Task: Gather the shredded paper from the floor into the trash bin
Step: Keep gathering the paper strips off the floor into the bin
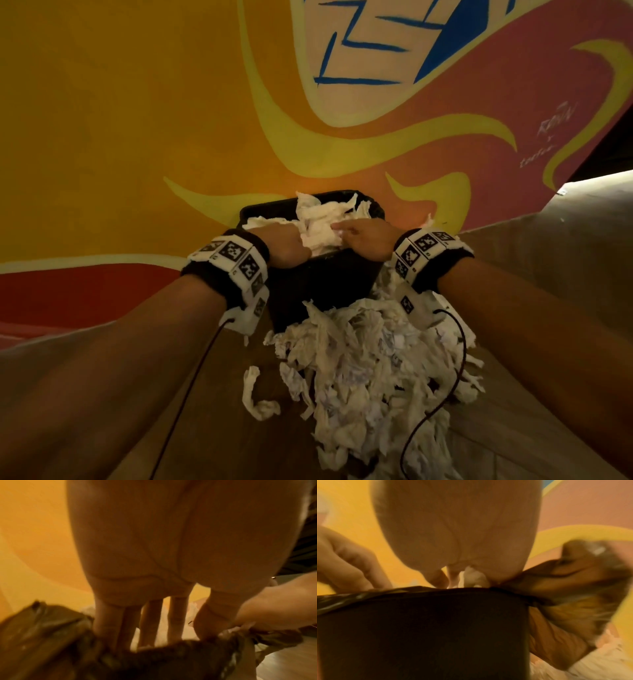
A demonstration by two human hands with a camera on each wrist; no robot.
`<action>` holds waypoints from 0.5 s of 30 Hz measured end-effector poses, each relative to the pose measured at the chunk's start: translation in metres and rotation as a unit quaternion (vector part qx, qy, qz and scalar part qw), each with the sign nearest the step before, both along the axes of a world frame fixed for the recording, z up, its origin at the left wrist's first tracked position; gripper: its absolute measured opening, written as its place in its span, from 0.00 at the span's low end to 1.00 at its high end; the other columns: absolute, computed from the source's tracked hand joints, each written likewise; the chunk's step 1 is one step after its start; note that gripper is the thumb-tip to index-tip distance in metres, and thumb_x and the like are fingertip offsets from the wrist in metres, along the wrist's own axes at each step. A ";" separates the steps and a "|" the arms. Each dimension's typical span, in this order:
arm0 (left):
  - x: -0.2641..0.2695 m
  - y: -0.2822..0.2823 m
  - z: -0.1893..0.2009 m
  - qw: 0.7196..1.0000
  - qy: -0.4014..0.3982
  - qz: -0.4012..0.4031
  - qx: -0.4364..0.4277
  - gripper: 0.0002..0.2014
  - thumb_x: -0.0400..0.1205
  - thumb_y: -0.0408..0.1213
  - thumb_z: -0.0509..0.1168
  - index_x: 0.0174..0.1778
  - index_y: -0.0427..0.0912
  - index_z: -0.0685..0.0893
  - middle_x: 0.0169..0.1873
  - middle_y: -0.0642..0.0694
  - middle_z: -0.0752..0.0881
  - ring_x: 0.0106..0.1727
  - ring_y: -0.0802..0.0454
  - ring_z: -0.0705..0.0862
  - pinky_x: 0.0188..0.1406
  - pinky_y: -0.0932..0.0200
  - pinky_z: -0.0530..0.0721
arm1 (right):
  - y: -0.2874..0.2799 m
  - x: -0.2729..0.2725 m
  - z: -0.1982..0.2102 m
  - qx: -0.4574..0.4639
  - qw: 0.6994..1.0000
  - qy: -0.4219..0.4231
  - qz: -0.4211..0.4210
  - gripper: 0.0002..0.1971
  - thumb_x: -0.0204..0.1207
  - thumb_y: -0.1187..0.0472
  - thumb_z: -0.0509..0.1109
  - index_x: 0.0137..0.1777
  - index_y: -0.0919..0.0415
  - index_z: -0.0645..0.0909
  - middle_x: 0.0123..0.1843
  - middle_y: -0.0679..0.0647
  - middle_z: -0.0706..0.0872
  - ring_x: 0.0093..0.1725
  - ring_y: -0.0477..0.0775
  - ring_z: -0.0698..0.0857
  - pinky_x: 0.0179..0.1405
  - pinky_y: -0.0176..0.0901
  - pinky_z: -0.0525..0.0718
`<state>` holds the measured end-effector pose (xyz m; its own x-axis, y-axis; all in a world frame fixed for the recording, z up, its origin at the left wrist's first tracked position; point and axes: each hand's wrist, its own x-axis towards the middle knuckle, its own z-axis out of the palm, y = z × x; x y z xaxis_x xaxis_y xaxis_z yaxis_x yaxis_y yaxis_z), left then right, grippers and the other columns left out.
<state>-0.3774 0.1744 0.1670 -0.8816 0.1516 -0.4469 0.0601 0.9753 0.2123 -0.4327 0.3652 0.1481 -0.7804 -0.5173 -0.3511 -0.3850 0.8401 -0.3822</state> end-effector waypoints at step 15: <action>0.094 -0.017 -0.027 0.971 -0.015 -0.217 0.101 0.07 0.83 0.43 0.66 0.54 0.52 0.86 0.48 0.58 0.86 0.43 0.64 0.82 0.43 0.65 0.83 | 0.018 0.113 -0.044 -0.051 0.968 0.141 0.199 0.10 0.79 0.59 0.62 0.58 0.53 0.79 0.49 0.46 0.75 0.40 0.45 0.73 0.40 0.44 0.76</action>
<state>-0.2830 0.1575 0.1397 -0.7019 0.5930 -0.3945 0.4470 0.7980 0.4042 -0.3195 0.3833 0.1036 -0.5690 -0.8181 -0.0838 -0.7719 0.5665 -0.2885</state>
